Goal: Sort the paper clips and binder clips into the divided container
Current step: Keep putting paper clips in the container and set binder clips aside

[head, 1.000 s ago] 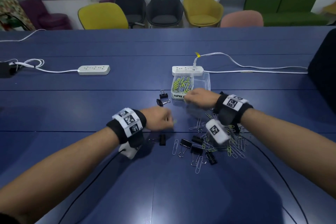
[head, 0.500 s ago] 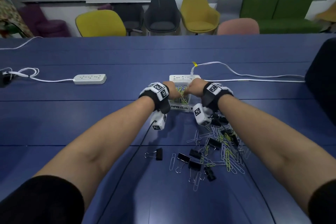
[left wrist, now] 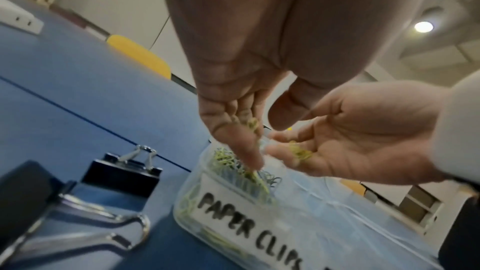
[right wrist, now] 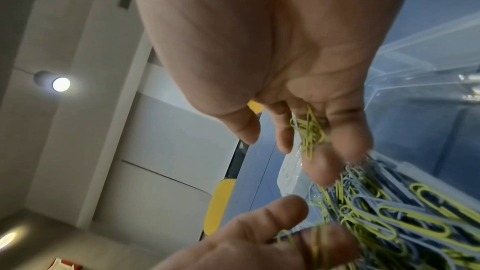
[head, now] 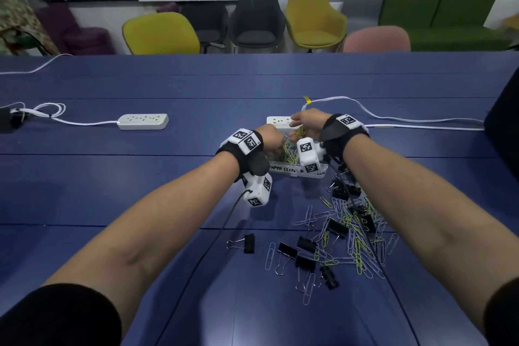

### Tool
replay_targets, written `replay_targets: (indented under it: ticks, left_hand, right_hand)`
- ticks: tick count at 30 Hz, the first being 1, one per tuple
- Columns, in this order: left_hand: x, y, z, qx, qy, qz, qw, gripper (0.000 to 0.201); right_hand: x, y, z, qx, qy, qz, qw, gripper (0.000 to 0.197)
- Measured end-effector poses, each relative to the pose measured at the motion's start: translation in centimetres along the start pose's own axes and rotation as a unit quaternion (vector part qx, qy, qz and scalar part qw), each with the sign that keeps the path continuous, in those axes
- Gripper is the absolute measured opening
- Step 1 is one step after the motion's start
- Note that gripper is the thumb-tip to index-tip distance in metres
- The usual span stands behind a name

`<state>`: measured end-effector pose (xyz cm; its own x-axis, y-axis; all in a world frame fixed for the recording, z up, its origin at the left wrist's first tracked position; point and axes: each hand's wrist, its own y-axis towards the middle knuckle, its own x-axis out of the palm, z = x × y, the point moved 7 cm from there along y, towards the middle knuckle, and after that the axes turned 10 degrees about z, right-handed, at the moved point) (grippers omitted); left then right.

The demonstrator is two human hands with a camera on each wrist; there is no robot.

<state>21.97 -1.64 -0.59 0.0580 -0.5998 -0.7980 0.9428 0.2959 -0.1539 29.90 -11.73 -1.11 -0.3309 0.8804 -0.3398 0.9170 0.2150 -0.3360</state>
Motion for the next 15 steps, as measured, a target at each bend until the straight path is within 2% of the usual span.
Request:
replay_targets:
  ticks: [2, 5, 6, 9, 10, 13, 15]
  left_hand:
    - [0.0, -0.1, 0.1, 0.004, -0.02, 0.003, 1.0, 0.034]
    - [0.0, -0.4, -0.4, 0.014, -0.034, -0.009, 0.999, 0.034]
    - [0.2, -0.6, -0.5, 0.022, -0.03, -0.025, 0.999, 0.036]
    - [0.1, -1.8, -0.7, 0.059, -0.011, -0.051, 0.997, 0.043]
    - [-0.3, -2.2, -0.6, 0.074, 0.004, -0.041, 0.996, 0.043]
    - [-1.2, -3.8, -0.4, 0.13, 0.051, 0.012, 0.99, 0.044]
    - [-1.6, -5.5, 0.0, 0.167, 0.041, 0.042, 0.984, 0.042]
  right_hand:
    - [-0.1, 0.1, 0.0, -0.003, 0.006, 0.001, 1.0, 0.009]
    - [0.4, -1.2, -0.1, -0.008, 0.0, -0.012, 1.0, 0.037]
    - [0.6, -1.6, 0.0, -0.005, 0.01, -0.02, 1.0, 0.037]
    - [0.3, -2.6, 0.0, 0.019, 0.062, -0.023, 0.998, 0.017]
    - [0.1, -3.2, -0.1, 0.015, 0.075, -0.03, 0.997, 0.018]
    - [-1.3, -4.4, -0.1, -0.027, 0.115, -0.025, 0.993, 0.04]
    - [-2.4, -5.5, 0.1, -0.065, 0.122, -0.025, 0.99, 0.042]
